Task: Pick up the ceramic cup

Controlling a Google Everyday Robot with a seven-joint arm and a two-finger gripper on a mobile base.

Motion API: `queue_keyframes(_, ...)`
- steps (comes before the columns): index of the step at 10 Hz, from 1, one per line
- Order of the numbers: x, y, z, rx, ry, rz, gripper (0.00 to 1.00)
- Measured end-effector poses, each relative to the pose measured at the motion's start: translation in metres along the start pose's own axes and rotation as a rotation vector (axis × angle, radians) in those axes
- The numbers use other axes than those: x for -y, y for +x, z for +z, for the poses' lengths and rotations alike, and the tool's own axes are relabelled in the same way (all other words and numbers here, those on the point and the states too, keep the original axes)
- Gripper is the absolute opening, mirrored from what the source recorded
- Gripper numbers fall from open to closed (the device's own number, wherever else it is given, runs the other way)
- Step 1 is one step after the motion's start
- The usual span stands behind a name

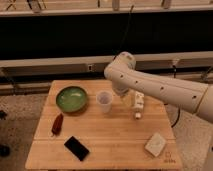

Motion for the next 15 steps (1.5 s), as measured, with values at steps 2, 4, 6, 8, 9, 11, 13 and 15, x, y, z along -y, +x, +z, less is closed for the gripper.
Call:
queue_keyframes(2, 0.004, -0.011, 0.009, 0.014, -0.005, -0.032, 0.8)
queue_keyframes(4, 0.016, -0.028, 0.016, 0.031, -0.006, -0.066, 0.8)
queue_keyframes(6, 0.015, -0.028, 0.023, 0.036, -0.014, -0.083, 0.8)
queue_keyframes(8, 0.015, -0.034, 0.035, 0.046, -0.019, -0.095, 0.8)
queue_keyframes(9, 0.02, -0.04, 0.042, 0.056, -0.015, -0.106, 0.8)
queue_keyframes(11, 0.02, -0.04, 0.045, 0.062, -0.02, -0.116, 0.8)
queue_keyframes(13, 0.019, -0.041, 0.054, 0.063, -0.026, -0.118, 0.8)
queue_keyframes(15, 0.024, -0.045, 0.055, 0.067, -0.023, -0.123, 0.8)
